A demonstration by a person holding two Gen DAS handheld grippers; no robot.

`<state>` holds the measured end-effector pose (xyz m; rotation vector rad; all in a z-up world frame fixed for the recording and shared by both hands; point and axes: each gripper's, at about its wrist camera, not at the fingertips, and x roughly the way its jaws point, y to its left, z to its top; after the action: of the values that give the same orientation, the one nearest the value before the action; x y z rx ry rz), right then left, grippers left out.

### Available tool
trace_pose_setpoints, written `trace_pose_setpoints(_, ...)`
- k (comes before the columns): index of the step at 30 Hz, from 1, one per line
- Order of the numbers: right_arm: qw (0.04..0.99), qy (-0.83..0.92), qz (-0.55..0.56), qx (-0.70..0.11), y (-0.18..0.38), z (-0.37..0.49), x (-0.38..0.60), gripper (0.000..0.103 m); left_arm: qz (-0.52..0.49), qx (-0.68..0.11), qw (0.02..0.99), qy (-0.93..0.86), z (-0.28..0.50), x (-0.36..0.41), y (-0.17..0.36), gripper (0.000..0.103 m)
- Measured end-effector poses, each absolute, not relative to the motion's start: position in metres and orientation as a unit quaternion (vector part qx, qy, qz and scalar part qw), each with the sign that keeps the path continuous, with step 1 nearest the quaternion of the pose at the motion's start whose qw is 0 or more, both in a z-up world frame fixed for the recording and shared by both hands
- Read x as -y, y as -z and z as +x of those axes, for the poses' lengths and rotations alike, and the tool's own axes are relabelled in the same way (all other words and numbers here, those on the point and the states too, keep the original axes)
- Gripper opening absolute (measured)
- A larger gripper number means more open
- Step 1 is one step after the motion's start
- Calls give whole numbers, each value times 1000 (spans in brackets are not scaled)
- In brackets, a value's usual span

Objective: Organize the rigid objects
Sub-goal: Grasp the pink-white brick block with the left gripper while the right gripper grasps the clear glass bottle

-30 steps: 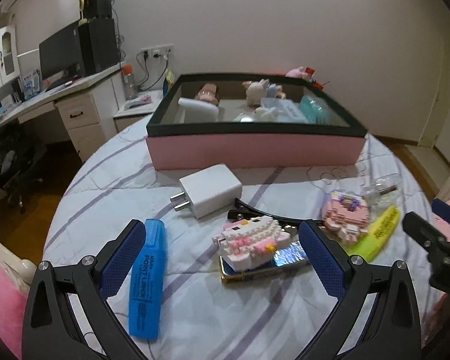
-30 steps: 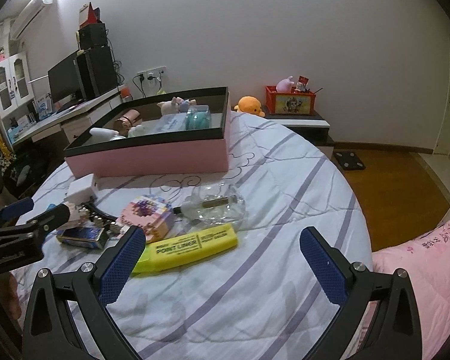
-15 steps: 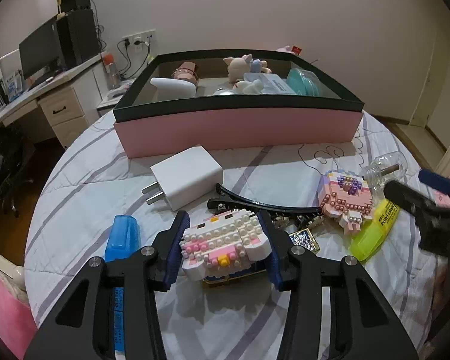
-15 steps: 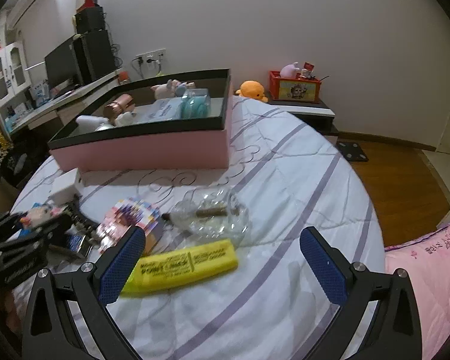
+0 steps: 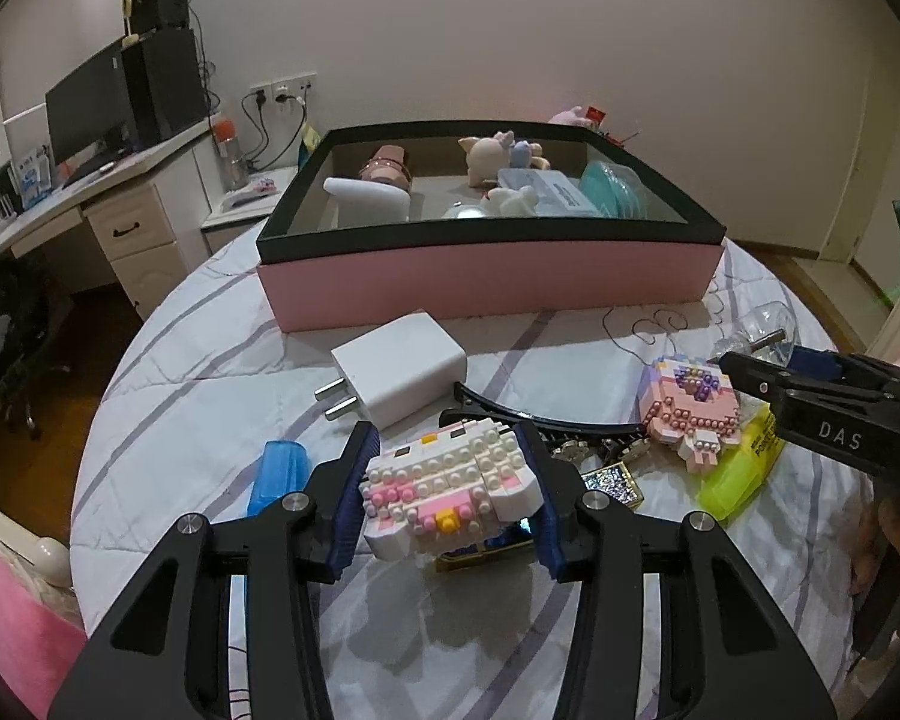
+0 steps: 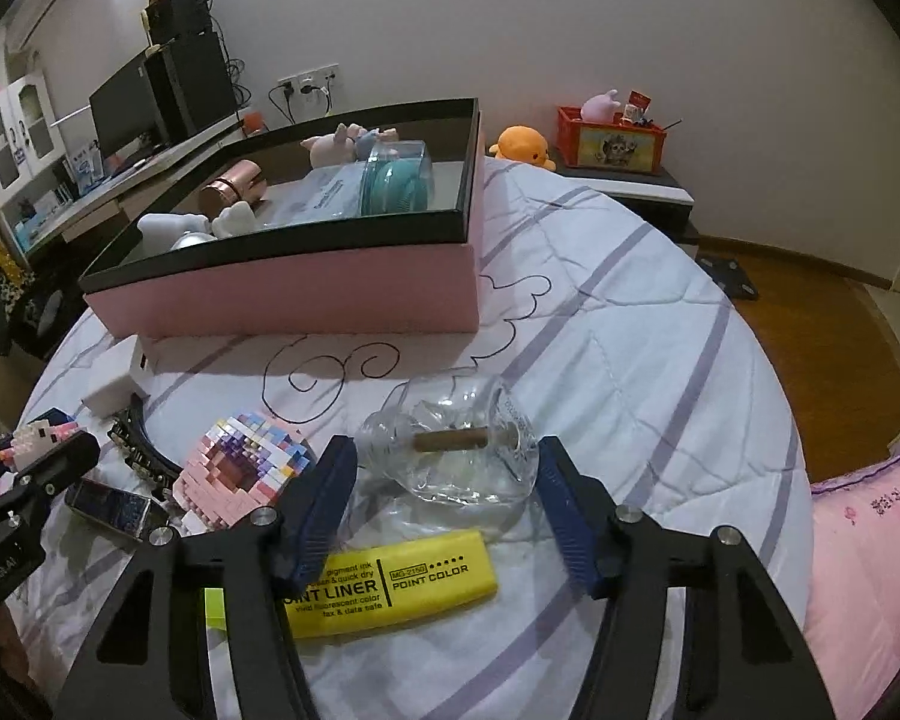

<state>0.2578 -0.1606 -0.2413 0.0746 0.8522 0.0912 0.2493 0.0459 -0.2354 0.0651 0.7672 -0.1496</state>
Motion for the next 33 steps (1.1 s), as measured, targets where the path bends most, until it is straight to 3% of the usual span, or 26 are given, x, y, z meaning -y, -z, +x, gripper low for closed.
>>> trace_pose_setpoints(13,942,-54,14,-331,204,223,146,61,26,-328,942,74,231,-51,203,47)
trace_pose_setpoints(25,976,-75,-7,-207,132,165,112,61,23,-223,972,68,189,-55,142,46)
trace_pose_setpoints(33,981,-90,-20,-168,105,144,92,61,24,-158,986,47,161,-62,108,46)
